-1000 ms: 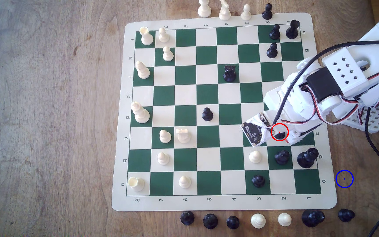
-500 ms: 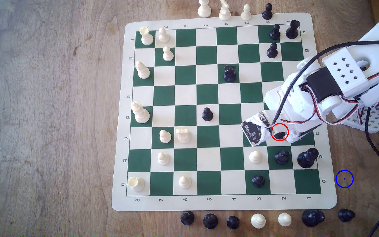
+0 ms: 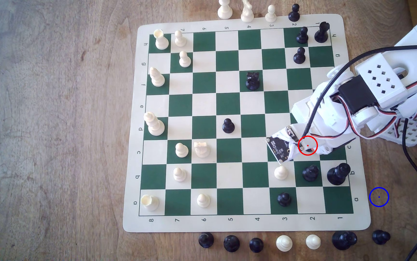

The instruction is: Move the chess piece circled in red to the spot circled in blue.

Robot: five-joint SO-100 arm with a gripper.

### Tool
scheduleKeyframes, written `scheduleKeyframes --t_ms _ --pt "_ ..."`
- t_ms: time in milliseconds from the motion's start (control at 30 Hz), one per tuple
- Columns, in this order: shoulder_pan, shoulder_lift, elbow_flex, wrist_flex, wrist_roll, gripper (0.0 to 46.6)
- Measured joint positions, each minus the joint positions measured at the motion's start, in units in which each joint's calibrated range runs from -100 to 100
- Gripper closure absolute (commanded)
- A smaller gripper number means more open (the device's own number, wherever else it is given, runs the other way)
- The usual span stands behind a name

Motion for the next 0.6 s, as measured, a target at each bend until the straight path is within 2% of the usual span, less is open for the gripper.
scheduleKeyframes --t_ms 100,333,533,600 --pt "-0.15 -1.42 -2.53 3.11 0.00 46.3" --pt "0.44 -4.19 -17.71 15.62 -1.03 46.3" --pt "-5.90 -9.38 -23.59 23.98 -3.27 45.4" --pt "-11.65 -10.39 -26.48 28.53 -4.64 45.4"
